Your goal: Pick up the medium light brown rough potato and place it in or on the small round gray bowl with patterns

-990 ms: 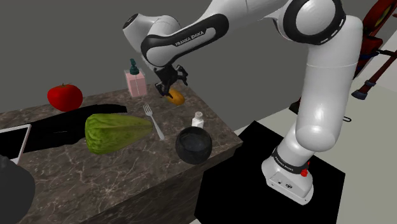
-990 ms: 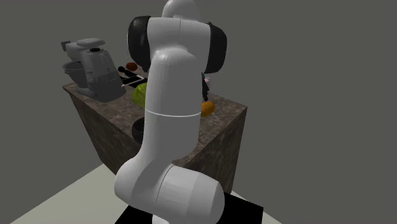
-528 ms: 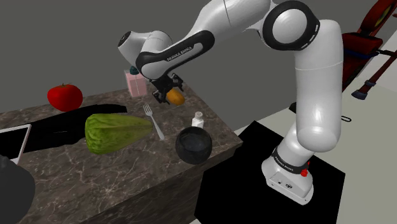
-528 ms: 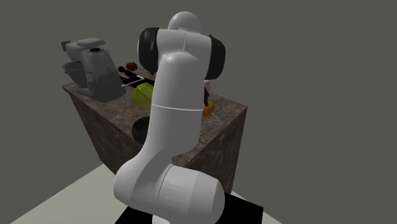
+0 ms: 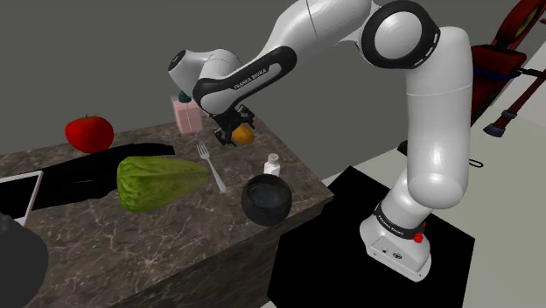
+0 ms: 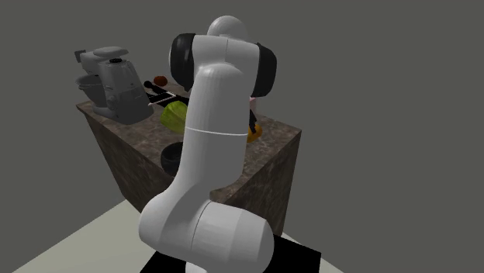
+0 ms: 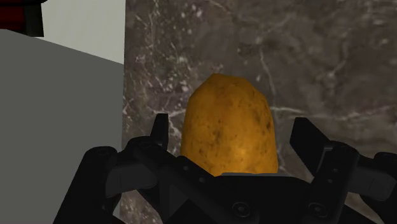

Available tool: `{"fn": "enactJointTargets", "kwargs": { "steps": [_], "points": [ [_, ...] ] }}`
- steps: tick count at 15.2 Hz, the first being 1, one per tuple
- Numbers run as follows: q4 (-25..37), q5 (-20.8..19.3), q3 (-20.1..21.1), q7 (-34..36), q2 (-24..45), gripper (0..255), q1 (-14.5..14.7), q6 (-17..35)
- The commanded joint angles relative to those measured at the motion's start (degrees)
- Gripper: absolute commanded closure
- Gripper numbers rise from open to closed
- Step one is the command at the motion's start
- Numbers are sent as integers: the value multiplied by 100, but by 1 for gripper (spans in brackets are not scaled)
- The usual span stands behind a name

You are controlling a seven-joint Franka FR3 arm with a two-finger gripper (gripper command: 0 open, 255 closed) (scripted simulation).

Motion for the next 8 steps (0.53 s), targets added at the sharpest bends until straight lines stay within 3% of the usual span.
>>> {"fn": "enactJointTargets", "kwargs": {
  "steps": [1,3,4,8],
  "points": [
    [-1,0,0,0,0,0,-1,2],
    [-1,0,0,0,0,0,0,1],
    [-1,0,0,0,0,255,0,1],
    [-1,0,0,-1,0,255,-1,1]
  ]
}}
